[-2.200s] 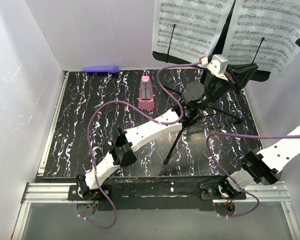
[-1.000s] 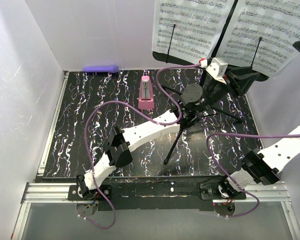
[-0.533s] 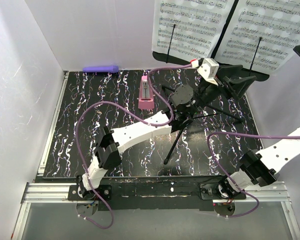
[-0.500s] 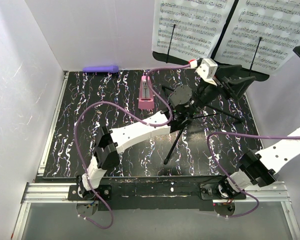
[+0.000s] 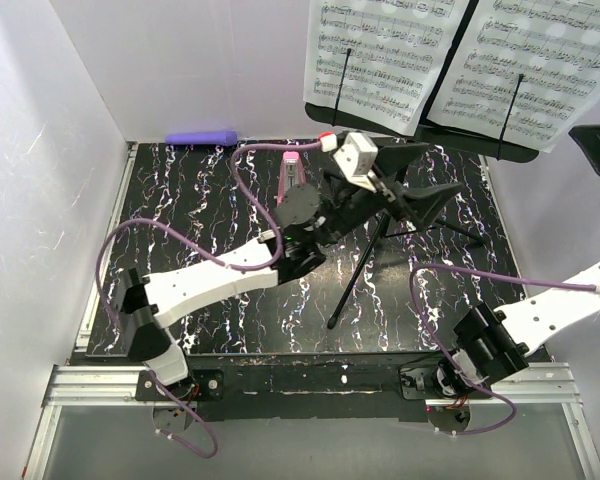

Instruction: Set up the instrument practice props

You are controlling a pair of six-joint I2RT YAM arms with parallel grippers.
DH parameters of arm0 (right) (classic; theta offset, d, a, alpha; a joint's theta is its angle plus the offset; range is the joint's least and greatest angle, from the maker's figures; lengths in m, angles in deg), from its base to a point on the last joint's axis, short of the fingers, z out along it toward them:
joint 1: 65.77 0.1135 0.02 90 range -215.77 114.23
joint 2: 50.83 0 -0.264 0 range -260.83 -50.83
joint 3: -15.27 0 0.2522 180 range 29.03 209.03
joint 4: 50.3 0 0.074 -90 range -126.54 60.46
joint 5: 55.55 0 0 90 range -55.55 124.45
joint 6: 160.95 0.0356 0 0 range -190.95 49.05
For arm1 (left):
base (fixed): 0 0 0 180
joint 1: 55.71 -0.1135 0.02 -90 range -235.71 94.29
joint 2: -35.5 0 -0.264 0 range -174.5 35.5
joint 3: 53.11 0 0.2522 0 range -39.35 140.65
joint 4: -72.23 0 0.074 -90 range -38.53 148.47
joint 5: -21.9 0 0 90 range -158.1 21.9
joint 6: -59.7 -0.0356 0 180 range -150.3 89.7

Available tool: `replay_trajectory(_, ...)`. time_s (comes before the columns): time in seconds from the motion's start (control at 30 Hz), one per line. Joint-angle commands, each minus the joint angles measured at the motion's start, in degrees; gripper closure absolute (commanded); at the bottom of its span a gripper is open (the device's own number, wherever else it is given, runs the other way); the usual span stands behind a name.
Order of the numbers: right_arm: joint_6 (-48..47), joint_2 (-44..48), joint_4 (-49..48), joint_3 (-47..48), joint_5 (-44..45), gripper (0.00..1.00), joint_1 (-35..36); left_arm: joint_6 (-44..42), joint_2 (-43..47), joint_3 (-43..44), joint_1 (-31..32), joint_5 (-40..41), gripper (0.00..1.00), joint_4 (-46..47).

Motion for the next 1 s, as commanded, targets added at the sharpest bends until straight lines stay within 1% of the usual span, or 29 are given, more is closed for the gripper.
replay_trajectory(0.0, 21.21, 2.07, -28.71, -3.55, -9.25, 0.24, -0.75, -0.79, 9.48, -6.33, -1.57, -4.57, 0.02, -5.88)
replay_trajectory(0.1, 22.63, 6.55, -33.64, -10.3, -9.52, 0.22, -1.63, -0.88, 15.45, -13.26, -2.8, -6.68, 0.02, -10.18)
replay_trajectory(0.17, 19.83, 10.5, -33.83, -14.96, -9.52, 0.21, -1.81, -0.26, 19.76, -17.92, -3.94, -6.77, 0.02, -12.74)
replay_trajectory(0.27, 14.3, 17.26, -29.37, -22.87, -9.52, 0.2, -1.81, 0.79, 26.79, -24.96, -6.13, -7.82, 0.02, -16.77)
replay_trajectory(0.37, 5.26, 25.26, -19.89, -30.6, -9.52, 0.19, -1.72, 1.67, 33.99, -31.38, -8.68, -8.44, 0.02, -21.26)
replay_trajectory(0.43, -4.22, 31.93, -7.97, -35.44, -9.52, 0.18, -0.67, 2.72, 37.86, -35.24, -10.44, -8.44, 0.02, -23.02)
replay_trajectory(0.47, -11.58, 35.01, 1.93, -37.21, -9.52, 0.18, 0.21, 3.16, 39.62, -36.83, -11.32, -8.36, 0.02, -23.64)
replay_trajectory(0.57, -38.63, 40.22, 38.92, -36.53, -9.43, 0.17, 1.62, 3.87, 43.58, -40.88, -13.43, -8.44, 0.02, -25.66)
replay_trajectory(0.6, -41.77, 40.84, 43.9, -36.26, -9.43, 0.17, 1.88, 3.87, 44.29, -41.85, -13.78, -8.36, 0.02, -26.36)
replay_trajectory(0.67, -40.75, 41.37, 45.09, -36.87, -9.34, 0.17, 3.54, 3.87, 45.79, -43.17, -14.4, -7.92, 0.02, -28.29)
replay_trajectory(0.73, -40.39, 41.11, 46.93, -37.4, -9.08, 0.18, 6.87, 3.87, 47.1, -44.05, -14.49, -6.95, 0.02, -30.49)
replay_trajectory(0.87, -37.93, 41.63, 47.03, -40.82, -6.63, 0.18, 16.8, 3.35, 50.09, -45.55, -14.67, -3.62, 0.02, -34.27)
replay_trajectory(0.93, -37.05, 41.63, 47.03, -42.4, -4.34, 0.18, 21.9, 2.91, 50.8, -45.29, -14.84, -1.94, 0.02, -37.96)
replay_trajectory(0.97, -36.96, 41.2, 47.29, -43.19, -3.03, 0.18, 24.97, 2.56, 50.89, -44.76, -14.76, 0.67, 0.02, -39.8)
